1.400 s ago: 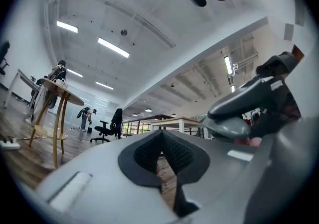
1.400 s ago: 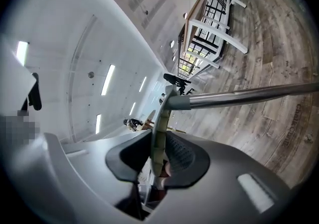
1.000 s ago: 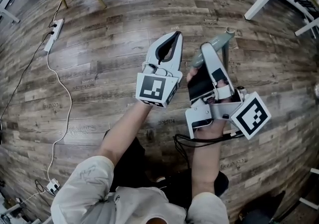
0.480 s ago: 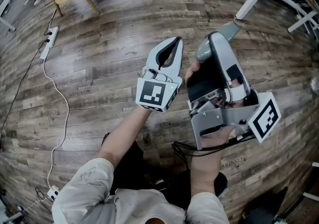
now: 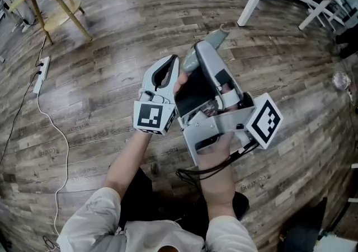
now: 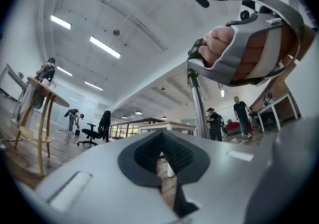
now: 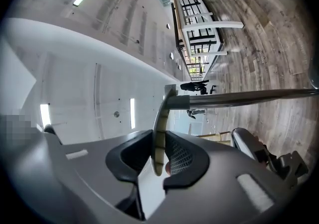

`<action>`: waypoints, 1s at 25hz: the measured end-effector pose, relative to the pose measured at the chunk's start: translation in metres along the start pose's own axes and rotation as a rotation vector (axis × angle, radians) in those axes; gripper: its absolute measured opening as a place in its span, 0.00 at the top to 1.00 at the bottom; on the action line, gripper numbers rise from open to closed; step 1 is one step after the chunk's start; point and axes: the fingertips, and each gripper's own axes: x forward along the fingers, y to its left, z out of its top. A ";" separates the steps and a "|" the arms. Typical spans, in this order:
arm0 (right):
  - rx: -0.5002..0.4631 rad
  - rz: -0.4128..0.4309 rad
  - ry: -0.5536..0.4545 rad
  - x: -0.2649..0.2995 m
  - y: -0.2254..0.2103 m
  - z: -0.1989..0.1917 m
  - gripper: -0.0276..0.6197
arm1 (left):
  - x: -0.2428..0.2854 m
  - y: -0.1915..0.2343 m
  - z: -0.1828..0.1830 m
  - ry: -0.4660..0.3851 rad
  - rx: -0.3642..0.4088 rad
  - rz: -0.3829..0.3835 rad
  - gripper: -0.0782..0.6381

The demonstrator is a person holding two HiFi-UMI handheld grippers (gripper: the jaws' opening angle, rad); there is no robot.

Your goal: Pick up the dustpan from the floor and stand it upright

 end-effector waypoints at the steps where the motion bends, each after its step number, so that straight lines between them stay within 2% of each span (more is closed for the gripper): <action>1: 0.005 0.006 -0.002 -0.005 0.009 0.006 0.83 | 0.001 -0.012 0.004 0.004 0.000 -0.005 0.86; 7: 0.002 0.044 -0.020 -0.002 0.037 0.008 0.82 | 0.001 -0.018 0.030 -0.007 -0.035 -0.027 0.86; 13: 0.012 0.075 -0.053 -0.005 0.037 0.017 0.80 | 0.007 -0.015 0.037 -0.015 -0.002 -0.019 0.86; 15: 0.001 0.082 -0.059 -0.006 0.032 0.017 0.75 | 0.007 -0.013 0.032 -0.015 0.021 -0.017 0.86; 22: -0.077 0.061 -0.096 -0.010 0.022 0.027 0.66 | 0.014 0.002 0.025 0.012 0.019 -0.007 0.86; 24: -0.146 0.028 -0.118 -0.016 0.018 0.033 0.65 | 0.017 0.003 0.025 0.028 0.014 -0.003 0.86; 25: -0.210 0.004 -0.126 -0.022 0.015 0.033 0.65 | 0.015 0.002 0.025 0.036 0.014 -0.003 0.86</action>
